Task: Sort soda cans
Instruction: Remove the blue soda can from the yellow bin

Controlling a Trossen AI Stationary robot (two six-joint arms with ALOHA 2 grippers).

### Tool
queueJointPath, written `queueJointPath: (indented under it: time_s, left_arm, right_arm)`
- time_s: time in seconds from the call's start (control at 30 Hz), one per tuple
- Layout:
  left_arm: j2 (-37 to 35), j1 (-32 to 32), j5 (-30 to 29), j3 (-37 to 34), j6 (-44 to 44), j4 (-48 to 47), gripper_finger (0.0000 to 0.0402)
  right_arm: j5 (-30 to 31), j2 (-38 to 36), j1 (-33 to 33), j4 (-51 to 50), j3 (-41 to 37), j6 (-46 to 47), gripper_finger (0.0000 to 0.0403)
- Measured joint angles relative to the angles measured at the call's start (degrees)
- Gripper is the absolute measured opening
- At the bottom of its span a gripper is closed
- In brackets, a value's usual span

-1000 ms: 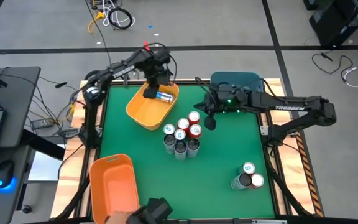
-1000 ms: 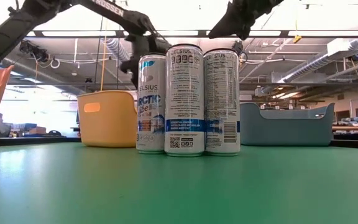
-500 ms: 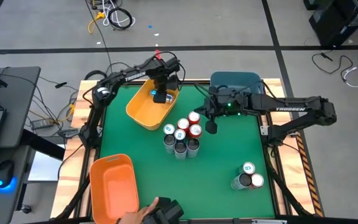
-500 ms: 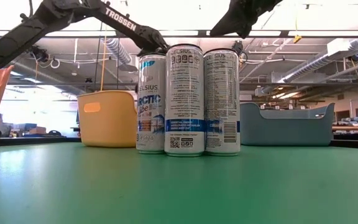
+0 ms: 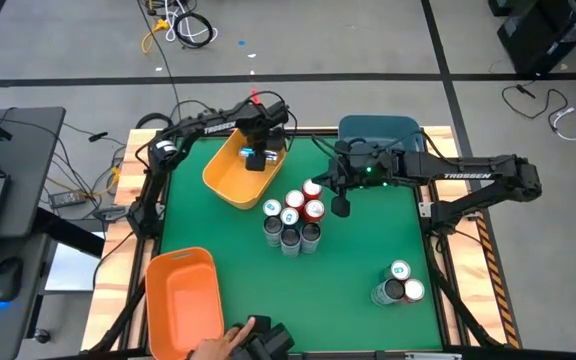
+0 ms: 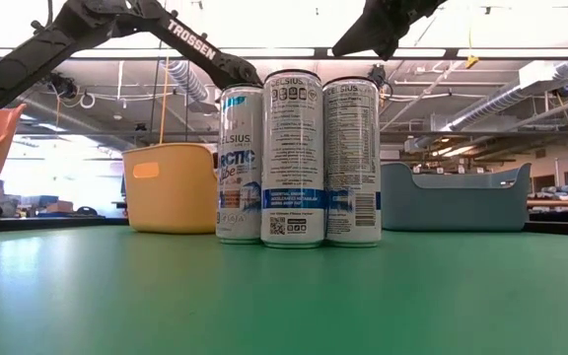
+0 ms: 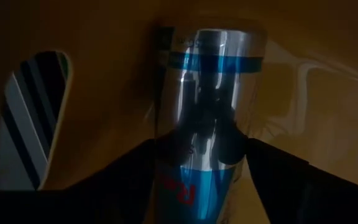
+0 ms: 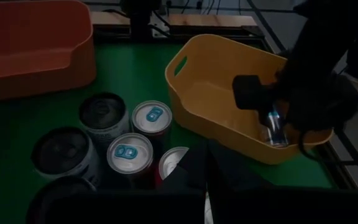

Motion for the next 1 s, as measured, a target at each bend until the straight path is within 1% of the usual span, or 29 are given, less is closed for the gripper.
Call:
queueJointPath:
  time_s: [0.2, 0.4, 0.7, 0.8, 0.97, 1.0]
  left_arm:
    - [0.0, -0.51, -0.8, -0.02, -1.56, -0.11, 0.0264]
    - [0.27, -1.4, -0.84, -0.04, -6.77, 0.08, 0.0264]
    - [2.25, -1.68, -1.06, 0.17, -7.28, 0.9, 0.0262]
    - [2.29, -1.68, -1.12, 0.52, -7.26, 0.3, 0.0242]
    - [2.6, -1.68, -1.13, 2.78, -7.09, -2.24, 0.0175]
    - [2.7, -1.67, -1.12, 3.39, -7.07, -2.96, 0.0166]
  right_arm:
    - [-0.02, 0.0, 0.0, 0.03, 0.0, -0.02, 0.0]
    - [-0.02, 0.0, 0.0, 0.02, 0.0, -0.01, 0.0]
    - [-0.04, 0.02, 0.12, 0.02, 0.0, 0.46, 0.0]
    - [-0.04, 0.02, 0.13, 0.03, 0.0, 0.48, 0.0]
    - [-0.04, 0.02, 0.13, 0.03, 0.02, 0.46, 0.0]
    - [-0.04, 0.02, 0.13, 0.03, 0.02, 0.48, 0.0]
